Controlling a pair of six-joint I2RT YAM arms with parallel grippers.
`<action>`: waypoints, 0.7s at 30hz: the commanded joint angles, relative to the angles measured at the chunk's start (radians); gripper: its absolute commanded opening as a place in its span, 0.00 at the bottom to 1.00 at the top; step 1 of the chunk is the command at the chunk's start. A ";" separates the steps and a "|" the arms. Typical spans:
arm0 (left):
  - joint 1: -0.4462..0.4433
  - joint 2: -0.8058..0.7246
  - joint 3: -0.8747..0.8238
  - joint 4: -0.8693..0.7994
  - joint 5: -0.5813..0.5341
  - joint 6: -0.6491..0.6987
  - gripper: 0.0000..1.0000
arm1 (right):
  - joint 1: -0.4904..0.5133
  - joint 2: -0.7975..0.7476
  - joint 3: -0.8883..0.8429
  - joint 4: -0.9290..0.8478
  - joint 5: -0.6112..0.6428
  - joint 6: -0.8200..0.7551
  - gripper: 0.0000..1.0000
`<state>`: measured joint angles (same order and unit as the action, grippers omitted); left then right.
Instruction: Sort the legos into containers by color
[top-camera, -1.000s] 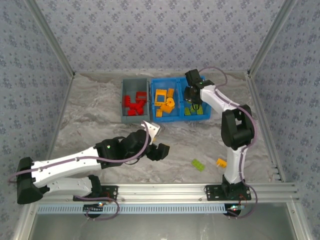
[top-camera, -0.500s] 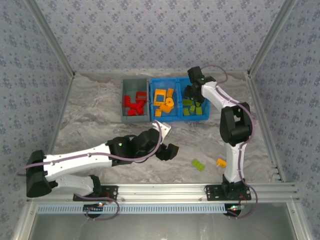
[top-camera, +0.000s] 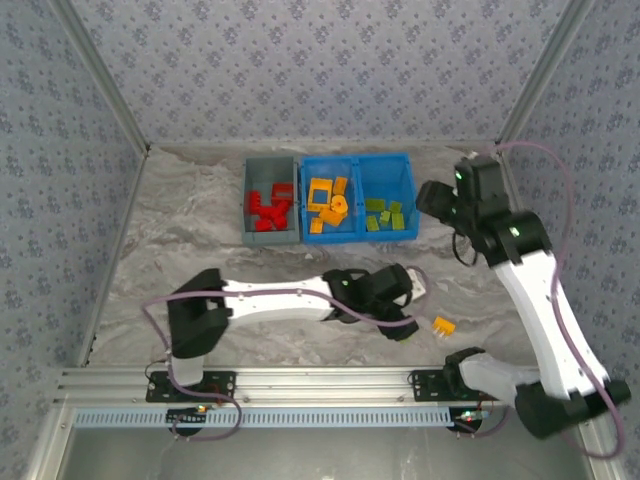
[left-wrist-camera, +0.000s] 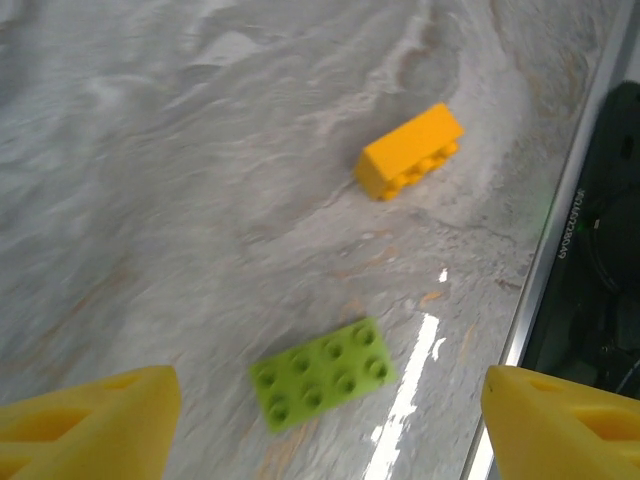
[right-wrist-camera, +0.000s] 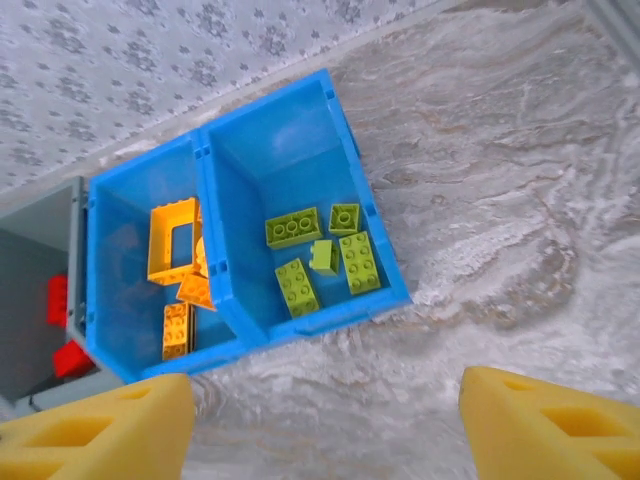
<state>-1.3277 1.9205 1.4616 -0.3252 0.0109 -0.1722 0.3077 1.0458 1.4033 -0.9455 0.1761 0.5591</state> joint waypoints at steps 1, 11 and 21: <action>-0.036 0.104 0.123 -0.010 0.090 0.169 0.79 | -0.018 -0.091 -0.015 -0.111 -0.020 -0.011 0.76; -0.015 0.277 0.161 0.219 0.181 0.382 0.81 | -0.027 -0.217 0.018 -0.173 -0.069 0.016 0.77; 0.006 0.389 0.254 0.215 0.221 0.441 0.84 | -0.026 -0.231 0.010 -0.194 -0.090 0.061 0.76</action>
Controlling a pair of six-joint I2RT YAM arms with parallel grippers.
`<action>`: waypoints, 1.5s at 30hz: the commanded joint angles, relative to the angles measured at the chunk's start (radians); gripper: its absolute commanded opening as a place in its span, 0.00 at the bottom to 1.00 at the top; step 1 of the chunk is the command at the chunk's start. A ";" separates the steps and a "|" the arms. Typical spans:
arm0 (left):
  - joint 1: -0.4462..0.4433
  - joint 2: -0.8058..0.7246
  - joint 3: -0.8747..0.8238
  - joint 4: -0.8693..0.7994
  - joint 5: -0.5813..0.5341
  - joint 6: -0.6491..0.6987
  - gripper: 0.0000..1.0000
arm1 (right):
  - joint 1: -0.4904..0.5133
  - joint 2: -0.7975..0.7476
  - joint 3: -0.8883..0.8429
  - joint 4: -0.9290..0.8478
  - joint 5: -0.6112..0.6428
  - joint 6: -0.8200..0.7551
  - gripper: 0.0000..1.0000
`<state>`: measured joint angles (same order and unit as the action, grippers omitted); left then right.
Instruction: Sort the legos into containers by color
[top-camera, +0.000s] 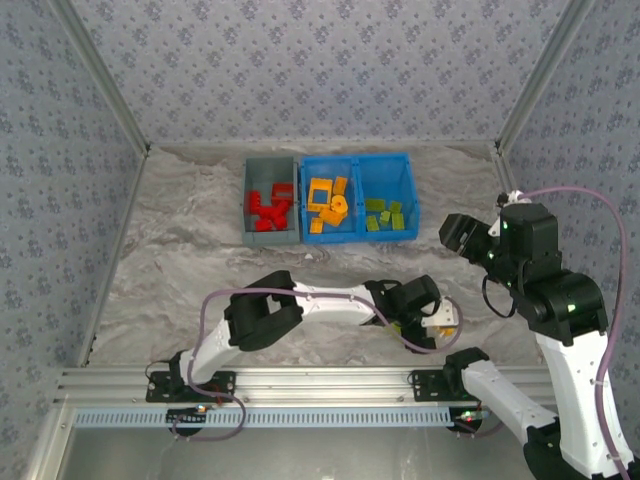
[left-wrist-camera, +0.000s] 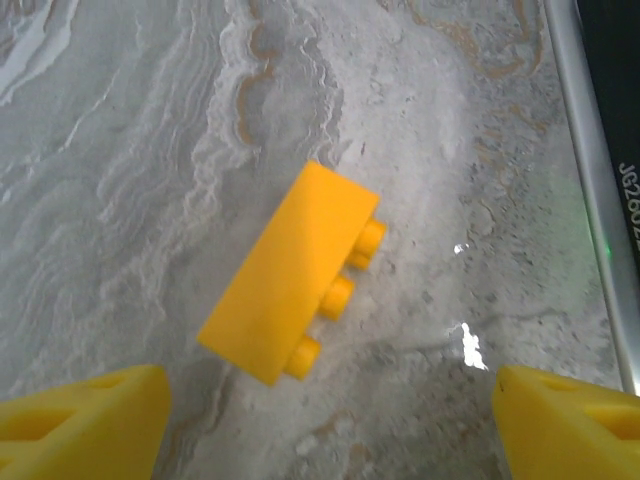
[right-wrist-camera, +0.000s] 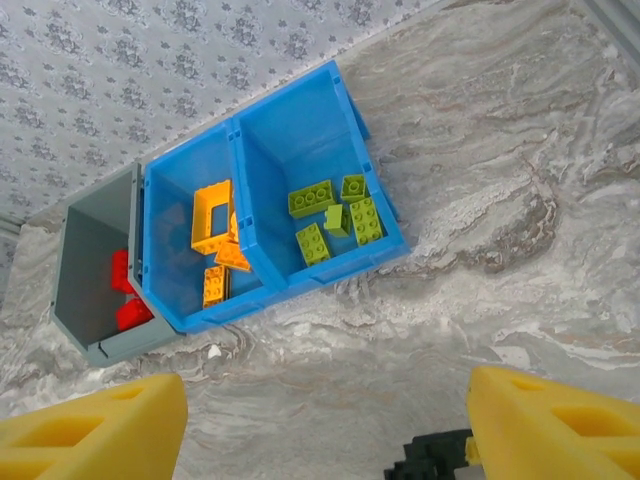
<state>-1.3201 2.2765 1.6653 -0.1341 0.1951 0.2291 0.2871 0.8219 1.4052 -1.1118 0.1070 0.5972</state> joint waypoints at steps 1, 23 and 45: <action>0.001 0.044 0.060 0.027 0.036 0.039 0.84 | -0.006 -0.006 0.006 -0.029 -0.026 0.023 0.76; -0.001 0.123 0.175 -0.001 0.121 0.053 0.33 | -0.006 0.006 -0.008 -0.052 -0.027 0.047 0.74; 0.142 -0.395 -0.238 0.060 -0.078 -0.143 0.11 | 0.019 0.039 0.002 0.081 -0.216 -0.098 0.72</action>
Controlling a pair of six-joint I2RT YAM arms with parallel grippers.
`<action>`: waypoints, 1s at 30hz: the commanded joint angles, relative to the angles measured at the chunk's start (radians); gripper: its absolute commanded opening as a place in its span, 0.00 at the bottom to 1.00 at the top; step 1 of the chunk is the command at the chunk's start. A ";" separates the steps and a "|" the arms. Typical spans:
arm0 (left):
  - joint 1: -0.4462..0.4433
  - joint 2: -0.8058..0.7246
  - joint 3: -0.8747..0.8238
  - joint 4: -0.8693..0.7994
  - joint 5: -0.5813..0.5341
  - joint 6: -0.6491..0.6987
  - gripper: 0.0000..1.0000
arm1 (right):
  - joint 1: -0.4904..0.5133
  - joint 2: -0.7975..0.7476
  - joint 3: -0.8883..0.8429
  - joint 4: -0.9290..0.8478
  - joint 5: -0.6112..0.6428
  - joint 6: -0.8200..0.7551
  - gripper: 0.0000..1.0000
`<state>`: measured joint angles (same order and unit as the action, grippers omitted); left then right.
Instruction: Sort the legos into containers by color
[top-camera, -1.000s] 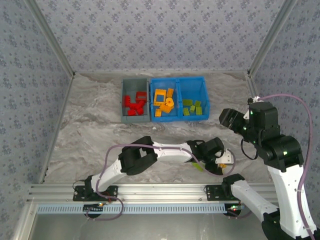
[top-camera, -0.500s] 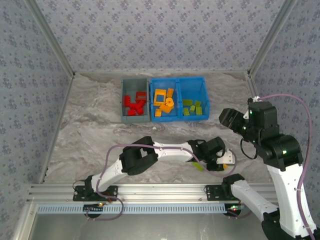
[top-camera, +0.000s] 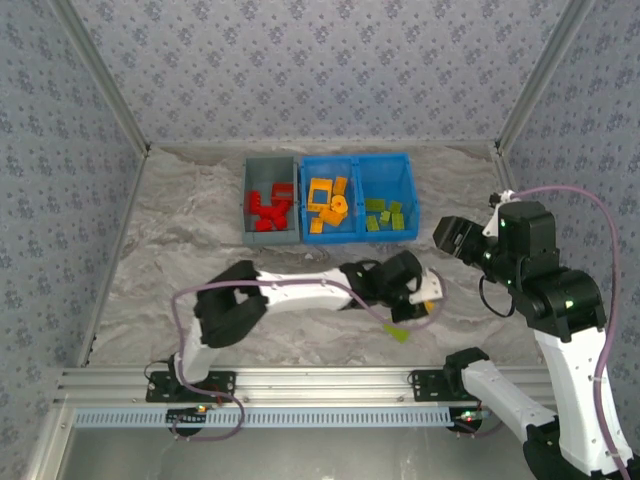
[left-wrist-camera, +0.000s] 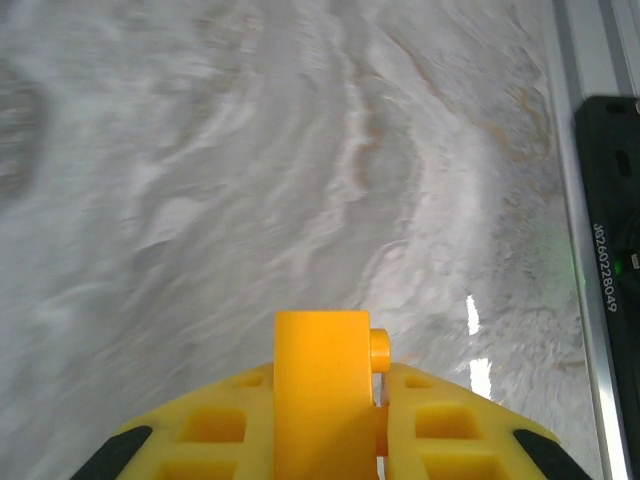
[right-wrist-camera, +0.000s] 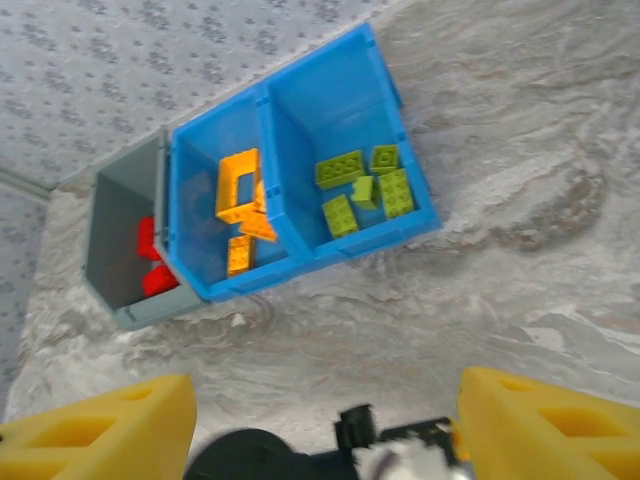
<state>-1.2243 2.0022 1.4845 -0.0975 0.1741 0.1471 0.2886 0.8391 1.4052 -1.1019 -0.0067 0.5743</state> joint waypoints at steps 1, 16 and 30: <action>0.064 -0.153 -0.087 0.015 -0.067 -0.064 0.11 | 0.037 0.034 -0.010 0.085 -0.117 -0.094 0.72; 0.498 -0.250 -0.157 -0.235 -0.119 -0.074 0.14 | 0.608 0.262 -0.129 0.266 0.336 -0.023 0.69; 0.545 0.051 0.183 -0.322 -0.088 -0.113 0.15 | 0.686 0.177 -0.199 0.232 0.415 0.085 0.69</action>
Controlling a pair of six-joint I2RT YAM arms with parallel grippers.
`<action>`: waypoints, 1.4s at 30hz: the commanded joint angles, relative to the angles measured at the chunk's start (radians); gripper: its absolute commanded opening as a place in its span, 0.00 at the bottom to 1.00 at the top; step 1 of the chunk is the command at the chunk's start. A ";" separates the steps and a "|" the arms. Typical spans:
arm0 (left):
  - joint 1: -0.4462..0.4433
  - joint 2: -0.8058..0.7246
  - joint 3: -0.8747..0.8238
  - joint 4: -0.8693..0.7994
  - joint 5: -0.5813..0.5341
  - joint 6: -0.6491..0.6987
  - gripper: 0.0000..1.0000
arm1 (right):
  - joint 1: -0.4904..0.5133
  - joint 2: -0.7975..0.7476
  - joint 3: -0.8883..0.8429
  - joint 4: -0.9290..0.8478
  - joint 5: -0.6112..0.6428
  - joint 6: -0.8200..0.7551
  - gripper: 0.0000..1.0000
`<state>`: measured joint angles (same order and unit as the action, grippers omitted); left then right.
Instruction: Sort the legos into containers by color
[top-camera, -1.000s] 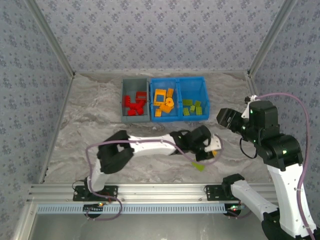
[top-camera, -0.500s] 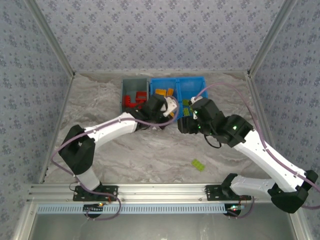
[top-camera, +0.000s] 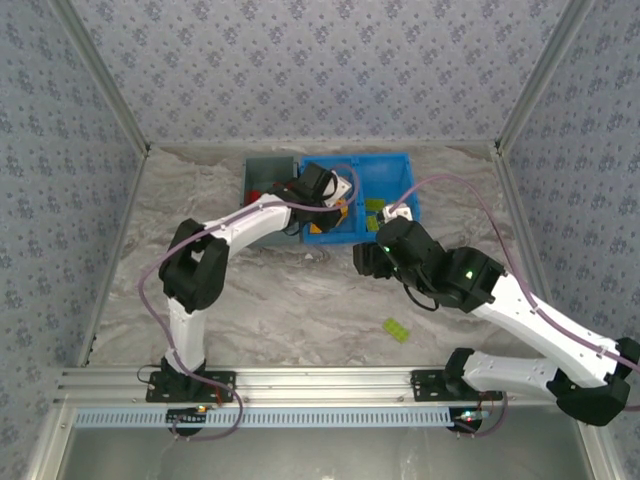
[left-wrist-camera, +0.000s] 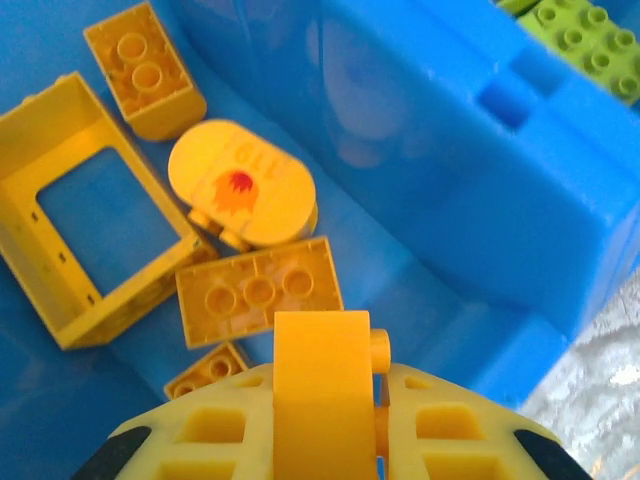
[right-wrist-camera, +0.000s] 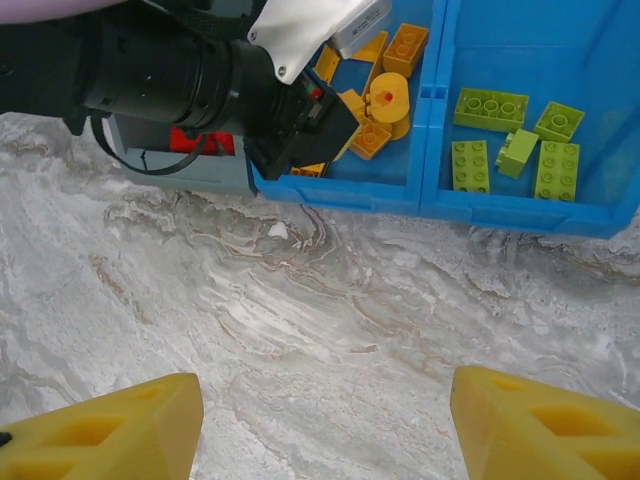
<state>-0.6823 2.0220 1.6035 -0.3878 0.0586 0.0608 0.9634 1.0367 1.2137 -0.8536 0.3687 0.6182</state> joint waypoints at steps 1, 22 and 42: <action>0.003 0.048 0.083 -0.033 0.032 -0.034 0.15 | 0.011 -0.024 -0.008 -0.020 0.039 0.044 0.69; 0.002 0.033 0.091 -0.024 0.100 -0.151 0.48 | 0.003 -0.027 -0.077 -0.121 0.018 0.117 0.70; -0.175 -0.714 -0.400 0.011 -0.035 -0.384 0.70 | 0.020 0.264 -0.341 -0.245 -0.266 0.172 0.76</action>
<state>-0.8383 1.3705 1.2591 -0.3412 0.0578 -0.2737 0.9825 1.2575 0.8547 -1.1000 0.1482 0.8402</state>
